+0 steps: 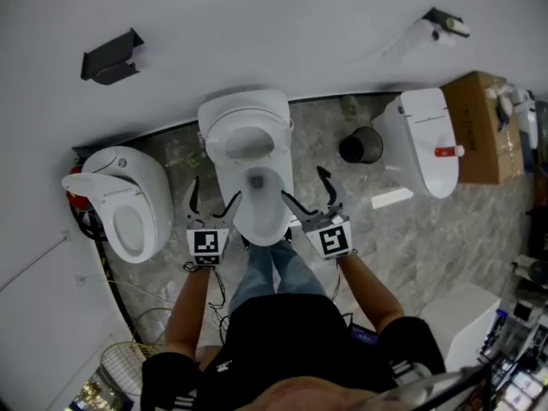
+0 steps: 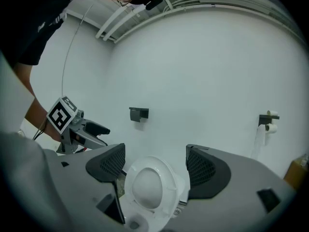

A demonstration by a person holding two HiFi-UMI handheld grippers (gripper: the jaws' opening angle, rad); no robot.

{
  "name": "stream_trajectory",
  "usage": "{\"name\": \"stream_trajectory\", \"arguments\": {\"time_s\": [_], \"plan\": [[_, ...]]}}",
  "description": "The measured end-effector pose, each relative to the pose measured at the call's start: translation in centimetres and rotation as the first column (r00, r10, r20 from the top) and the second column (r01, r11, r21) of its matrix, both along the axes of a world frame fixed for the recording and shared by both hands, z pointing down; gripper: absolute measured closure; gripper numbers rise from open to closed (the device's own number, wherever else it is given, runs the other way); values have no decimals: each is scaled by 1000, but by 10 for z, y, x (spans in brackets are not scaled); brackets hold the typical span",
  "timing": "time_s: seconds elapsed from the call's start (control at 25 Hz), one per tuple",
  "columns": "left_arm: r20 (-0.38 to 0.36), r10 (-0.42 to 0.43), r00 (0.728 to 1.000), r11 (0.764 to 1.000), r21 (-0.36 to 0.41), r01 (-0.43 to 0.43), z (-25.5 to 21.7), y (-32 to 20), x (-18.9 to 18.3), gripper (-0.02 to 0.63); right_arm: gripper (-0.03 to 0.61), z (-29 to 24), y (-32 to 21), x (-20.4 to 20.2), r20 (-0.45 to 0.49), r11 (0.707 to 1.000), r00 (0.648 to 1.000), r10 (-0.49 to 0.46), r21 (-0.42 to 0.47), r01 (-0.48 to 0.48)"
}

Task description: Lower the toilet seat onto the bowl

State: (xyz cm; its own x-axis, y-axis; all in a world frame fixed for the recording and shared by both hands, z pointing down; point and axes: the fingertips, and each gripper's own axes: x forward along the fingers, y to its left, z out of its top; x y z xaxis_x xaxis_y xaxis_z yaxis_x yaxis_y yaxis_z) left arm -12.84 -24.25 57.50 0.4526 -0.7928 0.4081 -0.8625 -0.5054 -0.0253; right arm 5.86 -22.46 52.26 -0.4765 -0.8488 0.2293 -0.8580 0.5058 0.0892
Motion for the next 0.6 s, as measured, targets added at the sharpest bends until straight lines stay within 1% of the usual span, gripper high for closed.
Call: {"name": "stream_trajectory", "arguments": {"time_s": [0.16,0.24,0.44,0.6], "plan": [[52,29,998,1000,-11,-29,25,-23,-1,154,181,23,-25,-6,-51,999,998,-31,-11,30],[69,44,997,999,-18,-43,36,-34,0,155,189,33,-37,-10,-61,999,997,-44,-14,43],[69,58,996,997,-60,-54,68,-64,1,156,189,66,-70,-24,-95,994,991,-99,-52,95],[91,76,993,994,-87,-68,90,-86,6,163,193,91,-99,-33,-122,991,985,-121,-70,113]]}}
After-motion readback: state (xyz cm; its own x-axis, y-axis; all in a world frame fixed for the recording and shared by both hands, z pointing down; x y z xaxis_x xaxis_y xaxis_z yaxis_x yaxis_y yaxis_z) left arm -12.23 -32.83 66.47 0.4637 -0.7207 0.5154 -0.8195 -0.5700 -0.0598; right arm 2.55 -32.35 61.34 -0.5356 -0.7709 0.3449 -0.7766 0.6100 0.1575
